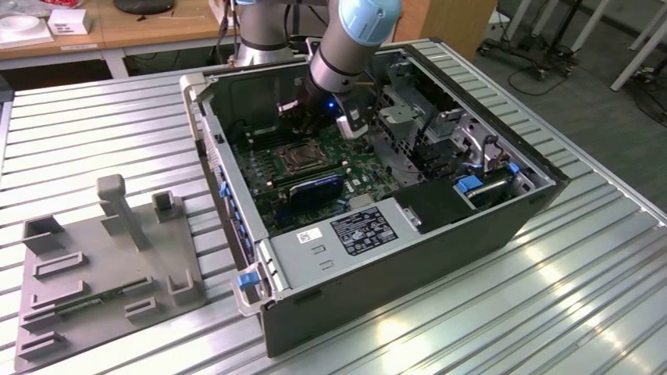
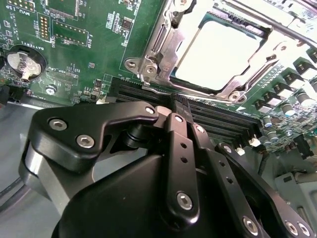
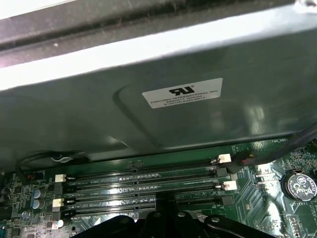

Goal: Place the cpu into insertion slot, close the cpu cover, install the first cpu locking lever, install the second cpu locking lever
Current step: 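Install the first cpu locking lever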

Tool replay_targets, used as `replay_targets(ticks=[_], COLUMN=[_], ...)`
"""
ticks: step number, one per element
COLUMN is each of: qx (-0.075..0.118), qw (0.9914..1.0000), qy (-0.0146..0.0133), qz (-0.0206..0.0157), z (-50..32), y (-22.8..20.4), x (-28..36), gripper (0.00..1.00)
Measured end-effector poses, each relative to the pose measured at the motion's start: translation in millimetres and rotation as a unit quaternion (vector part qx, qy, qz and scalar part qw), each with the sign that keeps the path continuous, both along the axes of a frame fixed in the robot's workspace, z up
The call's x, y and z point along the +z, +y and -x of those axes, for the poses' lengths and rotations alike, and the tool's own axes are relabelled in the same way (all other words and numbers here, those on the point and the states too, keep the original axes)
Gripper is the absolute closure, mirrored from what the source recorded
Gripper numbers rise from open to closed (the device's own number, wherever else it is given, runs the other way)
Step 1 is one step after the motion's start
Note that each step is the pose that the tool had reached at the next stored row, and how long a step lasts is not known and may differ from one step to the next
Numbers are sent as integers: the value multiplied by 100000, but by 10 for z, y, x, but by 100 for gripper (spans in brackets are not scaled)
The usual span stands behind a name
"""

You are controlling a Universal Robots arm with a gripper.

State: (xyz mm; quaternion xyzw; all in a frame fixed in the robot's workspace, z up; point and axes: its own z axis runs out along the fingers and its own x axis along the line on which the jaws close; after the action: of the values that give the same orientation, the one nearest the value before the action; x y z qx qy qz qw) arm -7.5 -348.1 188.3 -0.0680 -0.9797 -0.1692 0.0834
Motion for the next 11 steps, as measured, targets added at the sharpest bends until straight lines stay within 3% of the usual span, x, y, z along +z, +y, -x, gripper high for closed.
replay_targets(ticks=[11], qx=[1], qw=[100000], qy=[-6], qz=[-17], z=[0], y=[1], x=[55], gripper=[89])
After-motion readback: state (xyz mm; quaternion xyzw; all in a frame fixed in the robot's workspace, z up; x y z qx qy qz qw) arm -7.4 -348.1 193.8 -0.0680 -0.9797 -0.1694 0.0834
